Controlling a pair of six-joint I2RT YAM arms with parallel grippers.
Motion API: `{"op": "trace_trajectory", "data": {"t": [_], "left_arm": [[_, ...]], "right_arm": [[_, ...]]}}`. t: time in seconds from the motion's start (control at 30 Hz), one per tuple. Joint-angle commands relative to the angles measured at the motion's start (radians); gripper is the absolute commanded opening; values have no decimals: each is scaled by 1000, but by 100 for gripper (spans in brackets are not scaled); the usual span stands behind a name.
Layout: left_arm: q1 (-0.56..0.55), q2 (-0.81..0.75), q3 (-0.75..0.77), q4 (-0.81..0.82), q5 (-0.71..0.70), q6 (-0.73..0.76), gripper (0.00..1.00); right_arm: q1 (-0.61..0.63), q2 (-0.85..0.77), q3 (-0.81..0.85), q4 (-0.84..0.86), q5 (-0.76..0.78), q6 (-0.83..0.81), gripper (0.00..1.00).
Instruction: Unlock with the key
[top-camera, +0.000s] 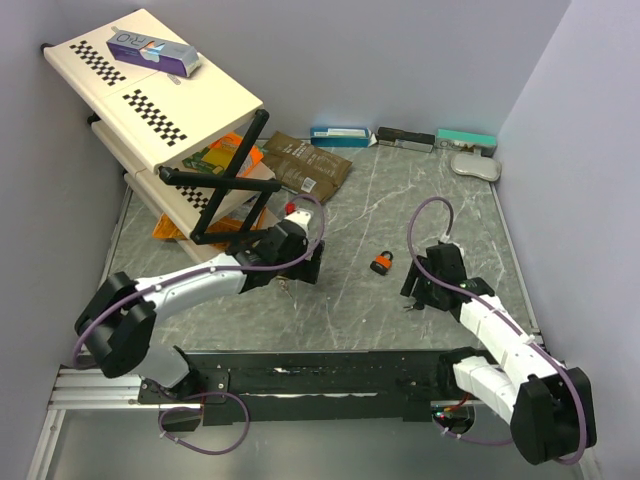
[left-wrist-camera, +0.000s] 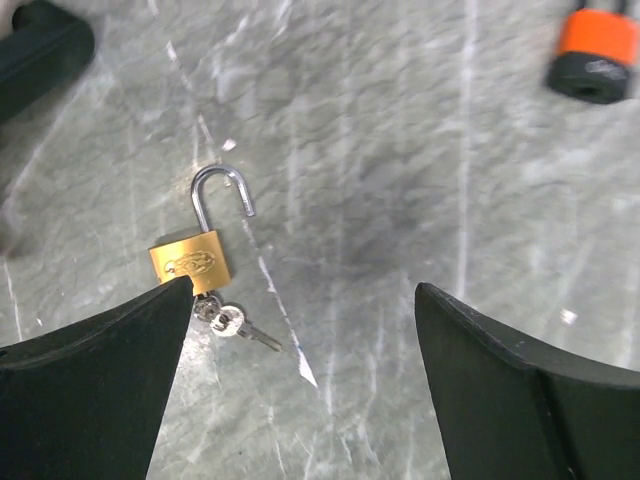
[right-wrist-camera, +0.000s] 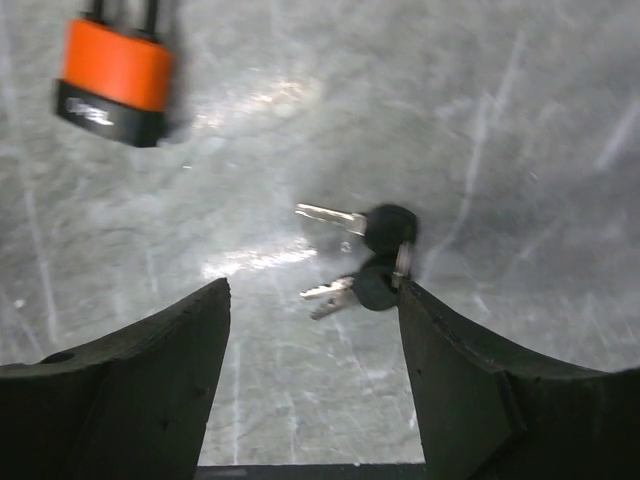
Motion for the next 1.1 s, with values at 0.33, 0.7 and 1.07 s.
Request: {"op": "trace_trajectory", "data": {"t": [0.33,0.7,1.07], "left_arm": [[-4,-196,-26,81,126,23,98],[-3,-230,-57,95,128,28,98],[-4,-212,-57,91,124,34,98]], "right_arm": [[-49,76,41,-60,94,75,65],[-75,187,36,17,23,49,56],[-75,237,41,64,-51,20,39]]}}
